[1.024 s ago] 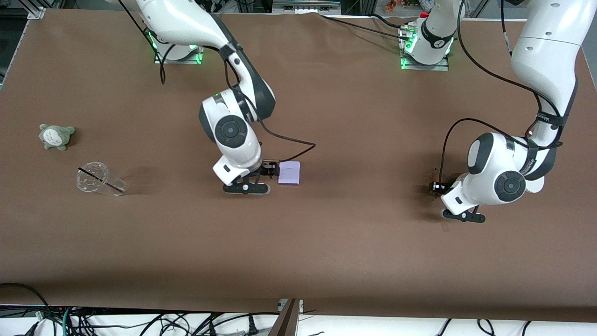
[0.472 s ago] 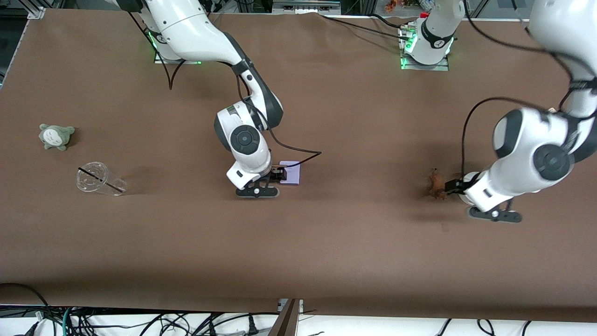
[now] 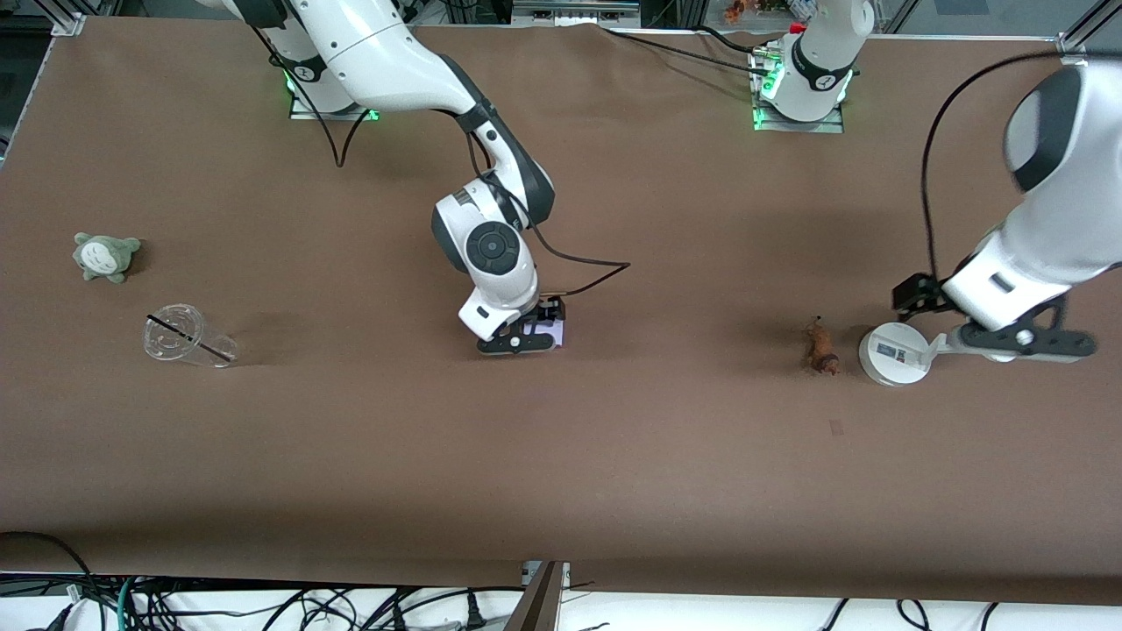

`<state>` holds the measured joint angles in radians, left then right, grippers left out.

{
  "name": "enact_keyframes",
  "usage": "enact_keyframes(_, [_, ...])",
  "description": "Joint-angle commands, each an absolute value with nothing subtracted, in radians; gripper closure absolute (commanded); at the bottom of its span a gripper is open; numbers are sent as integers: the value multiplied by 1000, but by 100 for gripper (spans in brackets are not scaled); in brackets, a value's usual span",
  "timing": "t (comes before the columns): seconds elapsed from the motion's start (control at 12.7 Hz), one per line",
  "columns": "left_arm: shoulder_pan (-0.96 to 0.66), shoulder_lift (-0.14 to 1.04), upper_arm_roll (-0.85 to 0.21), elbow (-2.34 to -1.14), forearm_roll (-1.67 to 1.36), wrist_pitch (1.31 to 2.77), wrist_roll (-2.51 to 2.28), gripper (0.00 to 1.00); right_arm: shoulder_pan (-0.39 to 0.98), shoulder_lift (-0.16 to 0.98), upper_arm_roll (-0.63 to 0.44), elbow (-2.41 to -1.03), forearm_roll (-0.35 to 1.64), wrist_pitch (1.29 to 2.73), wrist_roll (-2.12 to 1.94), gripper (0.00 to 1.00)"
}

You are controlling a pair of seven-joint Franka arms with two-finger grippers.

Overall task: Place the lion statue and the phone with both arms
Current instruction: 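Set the lion beside the white mirror while the right gripper reaches the phone, then grasp the white phone with the right gripper while the left gripper withdraws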

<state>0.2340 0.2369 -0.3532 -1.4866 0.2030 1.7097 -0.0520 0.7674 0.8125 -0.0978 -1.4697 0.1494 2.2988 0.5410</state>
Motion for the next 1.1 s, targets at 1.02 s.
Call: enact_keyframes(1.02, [-58, 25, 31, -1657, 61, 1666, -51, 0, 801, 902, -98, -1427, 155, 2444, 591, 1])
